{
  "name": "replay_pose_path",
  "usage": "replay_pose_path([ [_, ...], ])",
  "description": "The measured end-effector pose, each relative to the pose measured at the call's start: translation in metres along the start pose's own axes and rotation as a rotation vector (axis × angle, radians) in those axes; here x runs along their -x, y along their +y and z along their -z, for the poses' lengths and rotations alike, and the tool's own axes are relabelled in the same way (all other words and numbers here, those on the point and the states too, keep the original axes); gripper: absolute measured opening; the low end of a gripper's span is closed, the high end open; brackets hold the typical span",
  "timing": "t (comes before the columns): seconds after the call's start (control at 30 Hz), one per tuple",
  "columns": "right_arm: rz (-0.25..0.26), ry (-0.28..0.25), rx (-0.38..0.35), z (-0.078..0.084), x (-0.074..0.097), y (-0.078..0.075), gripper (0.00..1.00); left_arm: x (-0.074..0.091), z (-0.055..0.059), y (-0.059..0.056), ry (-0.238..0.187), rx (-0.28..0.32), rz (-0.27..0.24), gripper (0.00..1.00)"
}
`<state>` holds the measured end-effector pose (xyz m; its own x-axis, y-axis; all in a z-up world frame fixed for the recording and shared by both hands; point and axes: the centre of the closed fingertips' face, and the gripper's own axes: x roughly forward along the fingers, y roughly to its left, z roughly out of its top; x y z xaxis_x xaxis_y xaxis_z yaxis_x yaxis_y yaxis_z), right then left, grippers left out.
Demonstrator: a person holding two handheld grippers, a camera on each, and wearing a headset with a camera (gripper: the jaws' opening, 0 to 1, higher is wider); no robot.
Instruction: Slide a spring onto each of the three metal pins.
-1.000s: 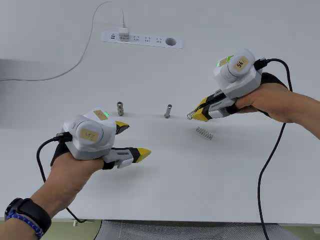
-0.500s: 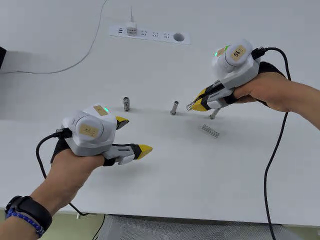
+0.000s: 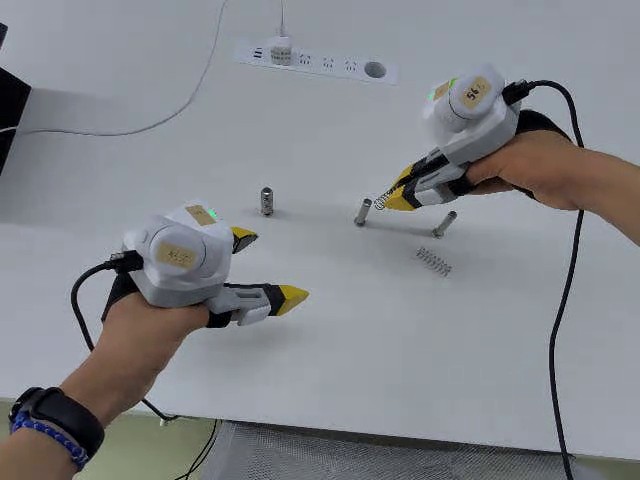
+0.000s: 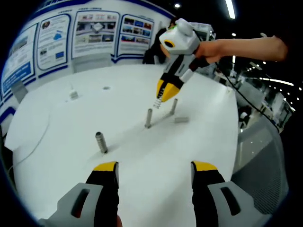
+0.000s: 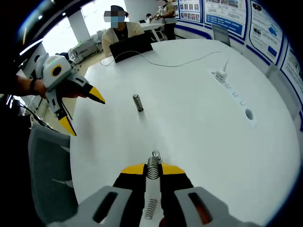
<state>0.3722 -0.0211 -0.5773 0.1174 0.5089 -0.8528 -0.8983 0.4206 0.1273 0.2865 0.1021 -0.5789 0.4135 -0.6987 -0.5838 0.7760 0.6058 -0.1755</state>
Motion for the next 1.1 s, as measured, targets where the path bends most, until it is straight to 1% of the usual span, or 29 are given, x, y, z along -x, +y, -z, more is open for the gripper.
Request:
replay_pose_path([
  [0.3, -0.004, 0.010, 0.013, -0.003, -0.006, -0.002, 0.12, 0.003, 0.003, 0.003, -0.005, 0.024, -0.005, 0.63],
  [0.67, -0.006, 0.024, 0.017, -0.004, -0.013, -0.003, 0.12, 0.005, 0.007, 0.004, -0.009, 0.043, -0.009, 0.63],
  [0.8, -0.006, 0.030, 0.019, -0.004, -0.015, -0.004, 0.12, 0.006, 0.007, 0.007, -0.017, 0.057, -0.012, 0.63],
  [0.93, -0.009, 0.037, 0.021, -0.004, -0.017, -0.004, 0.12, 0.007, 0.006, 0.008, -0.019, 0.059, -0.016, 0.63],
  [1.1, -0.008, 0.031, 0.023, -0.007, -0.018, -0.005, 0.12, 0.007, 0.006, 0.009, -0.025, 0.067, -0.020, 0.62],
])
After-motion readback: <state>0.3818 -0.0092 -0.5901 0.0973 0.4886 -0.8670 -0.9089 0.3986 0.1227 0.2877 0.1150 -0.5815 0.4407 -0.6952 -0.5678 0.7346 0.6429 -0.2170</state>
